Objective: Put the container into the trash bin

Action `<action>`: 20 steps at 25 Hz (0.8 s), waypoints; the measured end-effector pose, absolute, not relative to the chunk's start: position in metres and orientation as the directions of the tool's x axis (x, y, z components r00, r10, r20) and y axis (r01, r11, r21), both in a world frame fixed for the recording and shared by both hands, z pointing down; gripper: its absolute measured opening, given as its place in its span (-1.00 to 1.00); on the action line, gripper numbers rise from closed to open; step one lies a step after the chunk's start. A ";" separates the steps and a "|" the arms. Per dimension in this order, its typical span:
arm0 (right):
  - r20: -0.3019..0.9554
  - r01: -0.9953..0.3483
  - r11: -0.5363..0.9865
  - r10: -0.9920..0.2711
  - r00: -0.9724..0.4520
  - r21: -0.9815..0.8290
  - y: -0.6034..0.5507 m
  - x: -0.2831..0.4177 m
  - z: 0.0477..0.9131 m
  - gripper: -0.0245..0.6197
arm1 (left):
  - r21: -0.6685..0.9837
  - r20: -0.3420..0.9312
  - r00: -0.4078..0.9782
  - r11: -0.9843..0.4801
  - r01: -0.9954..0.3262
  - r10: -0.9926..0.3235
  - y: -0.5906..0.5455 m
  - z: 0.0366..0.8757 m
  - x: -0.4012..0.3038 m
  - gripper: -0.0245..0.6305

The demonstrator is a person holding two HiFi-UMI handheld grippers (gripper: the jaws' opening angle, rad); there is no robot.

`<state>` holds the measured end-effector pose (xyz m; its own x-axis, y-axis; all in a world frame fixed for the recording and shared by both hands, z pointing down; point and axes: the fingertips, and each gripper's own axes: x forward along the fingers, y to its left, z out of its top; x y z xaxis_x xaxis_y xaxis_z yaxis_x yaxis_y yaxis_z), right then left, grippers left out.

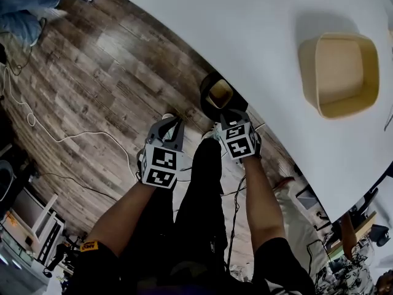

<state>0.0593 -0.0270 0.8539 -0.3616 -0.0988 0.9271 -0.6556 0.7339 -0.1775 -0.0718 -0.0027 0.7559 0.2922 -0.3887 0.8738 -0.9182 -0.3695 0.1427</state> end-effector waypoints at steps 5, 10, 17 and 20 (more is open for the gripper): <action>0.915 -0.655 0.729 -0.101 -0.391 -0.199 -0.011 0.052 0.811 -0.70 | 0.155 0.861 0.311 -0.375 -0.914 -0.402 -0.005 0.725 -0.063 -0.89; 0.884 -0.704 0.677 -0.170 -0.434 -0.215 -0.012 0.042 0.738 -0.71 | 0.158 0.824 0.331 -0.374 -0.914 -0.460 -0.019 0.670 -0.063 -0.89; 0.819 -0.778 0.589 -0.323 -0.474 -0.219 -0.018 0.032 0.617 -0.75 | 0.169 0.776 0.365 -0.388 -0.906 -0.515 -0.020 0.586 -0.061 -0.89; 0.786 -0.795 0.569 -0.384 -0.484 -0.212 -0.019 0.029 0.570 -0.76 | 0.163 0.743 0.386 -0.412 -0.896 -0.547 -0.022 0.548 -0.058 -0.90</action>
<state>0.0288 -0.0187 0.5701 -0.4843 -0.3843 0.7860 -0.7949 0.5686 -0.2118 -0.0584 -0.0217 0.5475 0.3861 -0.5468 0.7429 -0.8965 -0.4122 0.1625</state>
